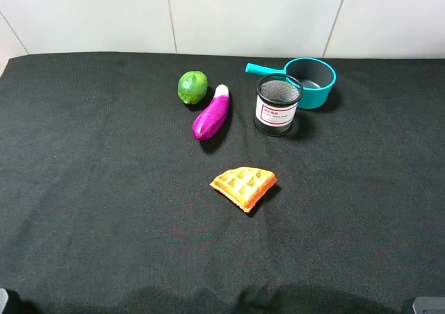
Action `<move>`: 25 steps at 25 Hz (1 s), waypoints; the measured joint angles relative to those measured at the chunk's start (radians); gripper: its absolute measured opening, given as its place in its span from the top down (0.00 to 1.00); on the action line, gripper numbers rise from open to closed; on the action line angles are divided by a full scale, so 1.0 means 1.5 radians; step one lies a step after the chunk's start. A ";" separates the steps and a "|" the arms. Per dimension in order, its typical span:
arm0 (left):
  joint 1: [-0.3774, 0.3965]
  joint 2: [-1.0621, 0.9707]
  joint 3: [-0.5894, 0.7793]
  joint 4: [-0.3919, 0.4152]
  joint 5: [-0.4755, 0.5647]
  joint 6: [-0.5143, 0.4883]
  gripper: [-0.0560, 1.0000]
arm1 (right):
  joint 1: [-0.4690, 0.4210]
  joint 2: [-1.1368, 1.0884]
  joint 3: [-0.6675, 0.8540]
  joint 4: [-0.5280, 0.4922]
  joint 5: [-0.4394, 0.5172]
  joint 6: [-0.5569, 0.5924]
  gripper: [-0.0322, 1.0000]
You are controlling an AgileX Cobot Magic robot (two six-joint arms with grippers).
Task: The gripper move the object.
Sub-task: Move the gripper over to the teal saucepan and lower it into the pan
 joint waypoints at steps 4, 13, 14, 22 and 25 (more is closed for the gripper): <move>0.000 0.000 0.000 0.000 0.000 0.000 0.23 | 0.000 0.000 0.000 0.000 0.000 0.000 0.30; 0.000 0.000 0.000 0.000 0.000 0.000 0.23 | 0.000 0.000 0.000 0.000 0.000 0.000 0.30; 0.000 0.000 0.000 0.000 0.000 0.000 0.23 | 0.000 0.000 0.000 0.000 0.000 0.000 0.30; 0.000 0.000 0.000 0.000 0.000 0.000 0.23 | 0.000 0.000 0.000 0.000 0.000 0.000 0.30; 0.000 0.000 0.000 0.000 0.000 0.000 0.23 | 0.000 0.000 0.000 0.000 0.000 0.000 0.30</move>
